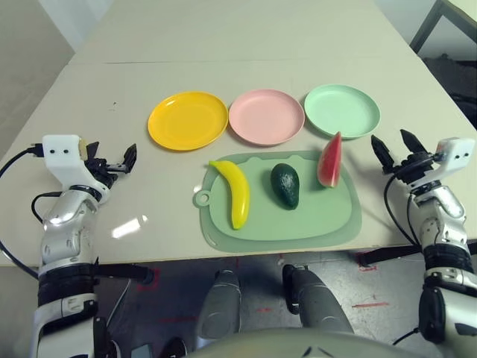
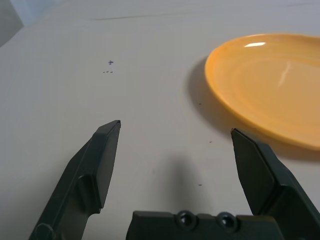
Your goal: Place the fruits into color-matched plates.
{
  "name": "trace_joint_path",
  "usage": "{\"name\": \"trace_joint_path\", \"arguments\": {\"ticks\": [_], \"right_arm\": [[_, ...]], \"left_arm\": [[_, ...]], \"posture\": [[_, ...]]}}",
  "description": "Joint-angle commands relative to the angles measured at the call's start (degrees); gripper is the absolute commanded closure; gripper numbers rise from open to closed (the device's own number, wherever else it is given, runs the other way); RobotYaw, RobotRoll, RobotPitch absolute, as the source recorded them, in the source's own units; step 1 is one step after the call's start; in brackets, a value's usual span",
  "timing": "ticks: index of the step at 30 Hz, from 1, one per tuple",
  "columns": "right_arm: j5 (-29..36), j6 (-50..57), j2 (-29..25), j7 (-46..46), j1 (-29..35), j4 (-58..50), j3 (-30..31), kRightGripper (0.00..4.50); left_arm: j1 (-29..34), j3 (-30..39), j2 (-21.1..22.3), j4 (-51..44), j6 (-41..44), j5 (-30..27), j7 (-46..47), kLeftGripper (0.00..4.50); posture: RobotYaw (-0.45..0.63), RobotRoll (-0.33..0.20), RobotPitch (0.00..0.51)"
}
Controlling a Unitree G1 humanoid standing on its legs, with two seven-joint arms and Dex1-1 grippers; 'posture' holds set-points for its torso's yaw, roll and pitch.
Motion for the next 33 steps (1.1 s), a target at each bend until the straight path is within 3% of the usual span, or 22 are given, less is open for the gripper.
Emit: {"name": "trace_joint_path", "arguments": {"ticks": [1,4,7,12,15,17,20,26,33], "right_arm": [[1.0,0.1,-1.7,0.0,1.6,0.3,-1.9,0.03],[2.0,5.1,-3.6,-1.6,1.9,-3.2,-2.2,0.03],[1.5,10.0,-6.8,-2.1,0.7,-3.3,-2.1,0.03],[-6.0,15.0,-14.8,-8.3,-2.4,-6.3,0.7,0.03],[-14.5,12.8,-21.1,-4.1,-4.5,-9.4,8.4,0.03],[-25.0,3.2,-27.0,2.4,-8.1,-8.4,17.9,0.03],[-30.8,-7.5,-31.1,12.2,-16.8,-4.7,26.4,0.03],[-36.4,-26.2,-30.5,23.2,-34.3,2.4,36.6,0.03],[-28.6,-33.3,-26.2,38.3,-41.3,-1.6,43.4,0.03]], "left_arm": [[1.5,-0.3,-0.1,-2.4,0.1,-3.3,-5.5,0.0],[3.2,-2.7,3.6,-7.4,2.1,-9.8,-20.4,0.0],[5.8,-6.8,7.9,-10.4,2.3,-10.9,-32.1,0.0],[9.1,-10.9,14.2,-13.9,2.1,-12.6,-46.4,0.0],[7.5,-11.7,16.3,-15.8,4.6,-15.4,-51.1,0.0],[5.5,-13.0,17.6,-17.7,6.3,-16.4,-53.6,0.0],[3.3,-14.4,17.7,-18.7,7.3,-16.5,-54.8,0.0],[-0.1,-15.6,14.9,-17.0,9.2,-16.2,-52.7,0.0],[-0.3,-16.8,13.6,-17.7,8.4,-14.5,-52.0,0.0]], "posture": [[0.03,0.0,0.201],[0.04,0.0,0.215],[0.03,0.0,0.213],[0.0,0.0,0.218],[-0.01,0.0,0.224],[-0.04,0.0,0.216],[-0.04,0.0,0.208],[-0.04,0.0,0.192],[-0.03,0.0,0.169]]}}
